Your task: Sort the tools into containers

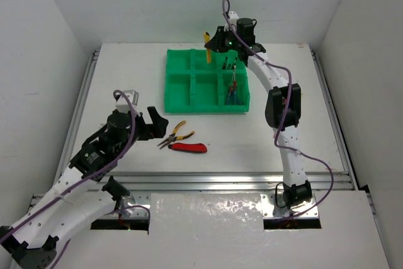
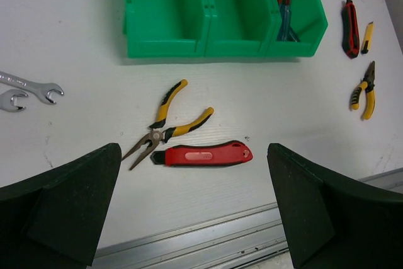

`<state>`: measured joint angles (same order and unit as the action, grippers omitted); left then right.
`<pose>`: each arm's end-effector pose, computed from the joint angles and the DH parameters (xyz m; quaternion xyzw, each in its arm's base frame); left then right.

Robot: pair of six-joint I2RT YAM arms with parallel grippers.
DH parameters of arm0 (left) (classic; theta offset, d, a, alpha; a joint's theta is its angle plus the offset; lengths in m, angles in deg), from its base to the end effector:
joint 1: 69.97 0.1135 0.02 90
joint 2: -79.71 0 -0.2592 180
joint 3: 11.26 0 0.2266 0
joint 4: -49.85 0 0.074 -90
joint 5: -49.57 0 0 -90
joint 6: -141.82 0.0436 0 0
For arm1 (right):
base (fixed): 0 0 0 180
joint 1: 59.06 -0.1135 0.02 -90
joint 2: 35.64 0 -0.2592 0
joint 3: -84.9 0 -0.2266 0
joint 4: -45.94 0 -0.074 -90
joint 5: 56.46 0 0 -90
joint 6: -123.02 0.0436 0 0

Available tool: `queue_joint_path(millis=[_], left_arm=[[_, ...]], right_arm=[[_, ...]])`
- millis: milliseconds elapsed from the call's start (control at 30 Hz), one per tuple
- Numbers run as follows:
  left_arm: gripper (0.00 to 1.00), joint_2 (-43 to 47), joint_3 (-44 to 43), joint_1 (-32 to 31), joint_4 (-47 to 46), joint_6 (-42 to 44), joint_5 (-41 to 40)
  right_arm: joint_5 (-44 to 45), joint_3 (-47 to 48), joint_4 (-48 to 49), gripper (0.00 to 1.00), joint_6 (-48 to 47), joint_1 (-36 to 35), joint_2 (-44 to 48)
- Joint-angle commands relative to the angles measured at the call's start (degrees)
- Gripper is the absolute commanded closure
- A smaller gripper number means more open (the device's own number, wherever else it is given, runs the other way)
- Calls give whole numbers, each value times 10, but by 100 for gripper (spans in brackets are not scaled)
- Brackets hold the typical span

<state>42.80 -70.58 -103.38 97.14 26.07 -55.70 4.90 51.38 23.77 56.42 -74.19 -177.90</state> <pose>0.1128 -0.0606 0.3067 -0.0155 0.8383 -0.1659 0.5192 0.5330 0.1658 0.2542 -0.0886 0.7921 0.3769 0.4720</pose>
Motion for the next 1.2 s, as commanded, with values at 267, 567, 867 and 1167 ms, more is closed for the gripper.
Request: queue_joint_path(millis=[267,567,867,1167], left_arm=[[0,11,1,-3,-30,2,20],[0,7,2,-3,-35,5,30],[0,18,1,-3,-26,-2,3],[0,-26,-11,2,-9,-7,-5]], right_arm=[[65,15,65,78,-49,-10,-46],[90,4,24,26,-83,-17,18],[371,-299,-234,1,18,57,310],[425,-593,-215,3,84,233,426]])
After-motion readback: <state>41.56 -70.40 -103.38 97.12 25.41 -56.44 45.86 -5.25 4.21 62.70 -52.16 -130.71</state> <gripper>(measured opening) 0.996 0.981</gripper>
